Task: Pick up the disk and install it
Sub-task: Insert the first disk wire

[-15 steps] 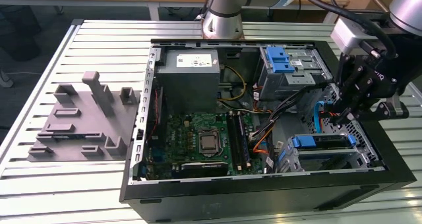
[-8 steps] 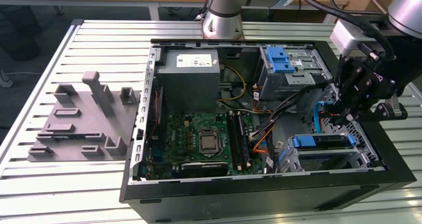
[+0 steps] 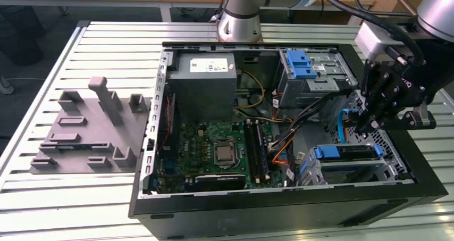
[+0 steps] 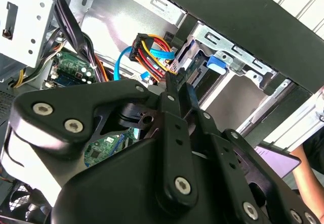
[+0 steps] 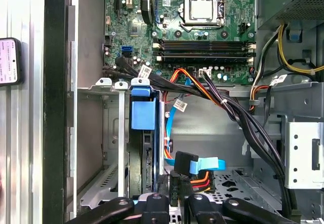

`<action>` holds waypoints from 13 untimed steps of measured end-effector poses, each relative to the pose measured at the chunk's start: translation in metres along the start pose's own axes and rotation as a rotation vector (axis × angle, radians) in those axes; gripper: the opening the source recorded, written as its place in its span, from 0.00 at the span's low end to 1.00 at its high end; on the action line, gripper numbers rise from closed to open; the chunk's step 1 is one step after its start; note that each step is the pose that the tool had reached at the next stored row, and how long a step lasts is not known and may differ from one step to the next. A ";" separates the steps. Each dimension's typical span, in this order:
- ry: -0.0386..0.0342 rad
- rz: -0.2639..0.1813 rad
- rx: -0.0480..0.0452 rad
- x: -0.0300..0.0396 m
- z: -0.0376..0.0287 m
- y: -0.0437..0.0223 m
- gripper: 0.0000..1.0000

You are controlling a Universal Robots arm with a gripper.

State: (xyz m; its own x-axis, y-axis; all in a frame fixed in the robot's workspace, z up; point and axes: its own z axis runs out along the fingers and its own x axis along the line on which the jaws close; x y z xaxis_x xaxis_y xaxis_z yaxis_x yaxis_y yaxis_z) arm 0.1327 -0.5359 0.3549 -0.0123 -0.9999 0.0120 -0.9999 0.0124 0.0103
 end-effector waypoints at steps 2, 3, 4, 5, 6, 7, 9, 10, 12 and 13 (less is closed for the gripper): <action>0.0000 0.000 0.0000 0.0000 0.0001 0.0000 0.23; 0.0000 0.000 0.0000 0.0000 0.0002 0.0000 0.23; 0.0000 0.000 0.0000 0.0000 0.0002 0.0000 0.23; 0.0000 0.000 0.0000 0.0000 0.0002 0.0000 0.23; 0.0000 0.000 0.0000 0.0000 0.0003 0.0000 0.23; -0.0001 0.000 0.0000 0.0000 0.0004 0.0000 0.23; -0.0001 0.000 0.0000 0.0000 0.0005 0.0000 0.23; 0.0000 0.000 0.0000 0.0000 0.0005 0.0000 0.23; 0.0000 0.000 0.0000 0.0000 0.0006 0.0000 0.24; 0.0000 0.000 0.0000 0.0000 0.0007 0.0000 0.30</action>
State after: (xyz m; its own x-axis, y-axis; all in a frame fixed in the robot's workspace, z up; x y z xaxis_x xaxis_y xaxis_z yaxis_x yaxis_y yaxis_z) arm 0.1327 -0.5359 0.3542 -0.0123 -0.9999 0.0120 -0.9999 0.0124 0.0103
